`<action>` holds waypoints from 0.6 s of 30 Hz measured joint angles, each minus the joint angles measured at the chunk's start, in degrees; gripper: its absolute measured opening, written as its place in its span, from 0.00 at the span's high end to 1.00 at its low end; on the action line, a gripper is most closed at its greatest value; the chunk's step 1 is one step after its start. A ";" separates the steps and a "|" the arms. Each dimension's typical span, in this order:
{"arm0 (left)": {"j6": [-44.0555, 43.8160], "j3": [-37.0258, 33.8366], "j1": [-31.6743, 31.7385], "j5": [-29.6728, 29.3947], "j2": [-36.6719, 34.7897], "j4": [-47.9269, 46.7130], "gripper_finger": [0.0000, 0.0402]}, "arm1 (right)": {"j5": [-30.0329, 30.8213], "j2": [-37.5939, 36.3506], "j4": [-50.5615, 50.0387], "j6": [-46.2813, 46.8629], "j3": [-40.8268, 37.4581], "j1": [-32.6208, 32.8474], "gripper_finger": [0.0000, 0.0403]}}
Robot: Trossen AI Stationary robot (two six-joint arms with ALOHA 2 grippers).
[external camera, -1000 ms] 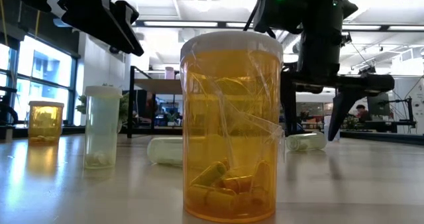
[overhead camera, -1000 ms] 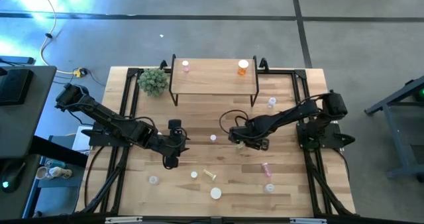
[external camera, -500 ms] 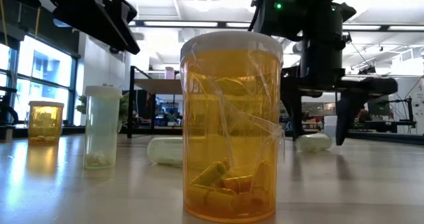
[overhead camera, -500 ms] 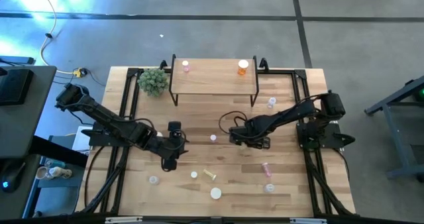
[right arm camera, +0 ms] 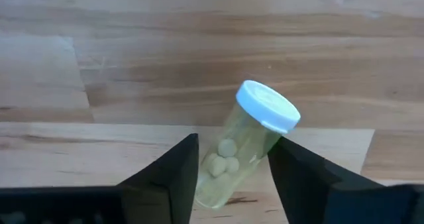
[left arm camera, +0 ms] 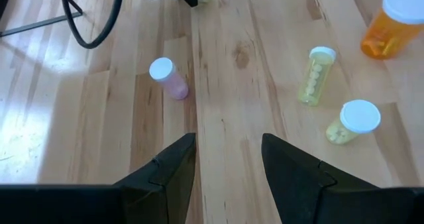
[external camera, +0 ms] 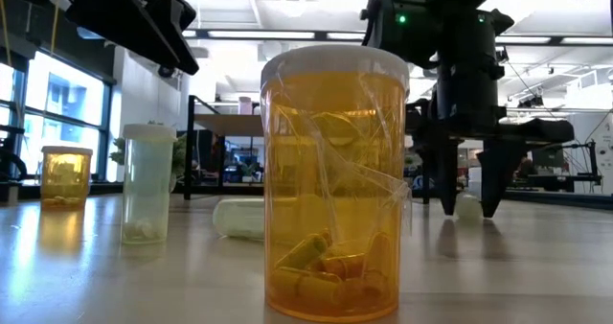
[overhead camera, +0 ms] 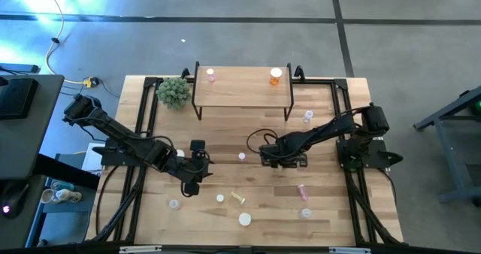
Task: Pick and place medicine bottles onto shelf by color
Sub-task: Put the top yellow pill bottle on the shelf
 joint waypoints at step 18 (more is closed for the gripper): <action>-3.83 0.00 0.00 -0.07 0.00 0.04 0.59 | 9.26 -0.07 4.50 -18.89 0.00 2.32 0.72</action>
